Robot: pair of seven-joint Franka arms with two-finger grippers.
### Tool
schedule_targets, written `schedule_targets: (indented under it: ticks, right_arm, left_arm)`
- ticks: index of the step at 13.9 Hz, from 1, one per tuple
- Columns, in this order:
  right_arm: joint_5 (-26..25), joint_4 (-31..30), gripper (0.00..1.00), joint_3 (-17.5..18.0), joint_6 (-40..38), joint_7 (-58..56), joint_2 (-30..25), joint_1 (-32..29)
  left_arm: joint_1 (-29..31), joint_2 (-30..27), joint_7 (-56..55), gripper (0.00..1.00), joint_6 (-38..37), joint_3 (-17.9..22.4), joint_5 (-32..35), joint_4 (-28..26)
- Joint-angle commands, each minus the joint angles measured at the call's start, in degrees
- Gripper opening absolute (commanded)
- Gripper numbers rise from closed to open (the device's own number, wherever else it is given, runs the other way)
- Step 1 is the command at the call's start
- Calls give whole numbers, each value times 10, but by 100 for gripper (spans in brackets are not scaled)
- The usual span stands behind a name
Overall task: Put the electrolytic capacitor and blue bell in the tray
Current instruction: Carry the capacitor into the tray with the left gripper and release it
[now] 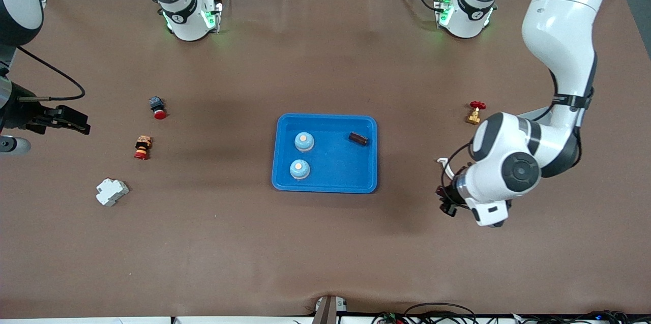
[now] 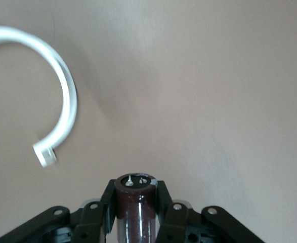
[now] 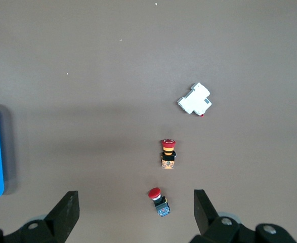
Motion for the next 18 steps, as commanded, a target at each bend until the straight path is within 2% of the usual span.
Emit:
schedule_targets:
  ticks: [1,6,11,18]
  right_arm:
    - [1,-18,100,8,-3,-5,-30,-2]
    - [4,-38,100,5,-5,-5,-52,6]
    - [4,-38,100,-7,-7,-5,-56,19]
    - [7,-38,100,-17,-5,-5,-66,22]
  left_arm:
    - [-44,-1,-72,0,-15,2,6,17]
    - [-128,6,-151,0,-3,19,11,24]
    - [-161,26,-186,0,46,18,9,24]
    - [-210,66,-229,0,53,19,14,21]
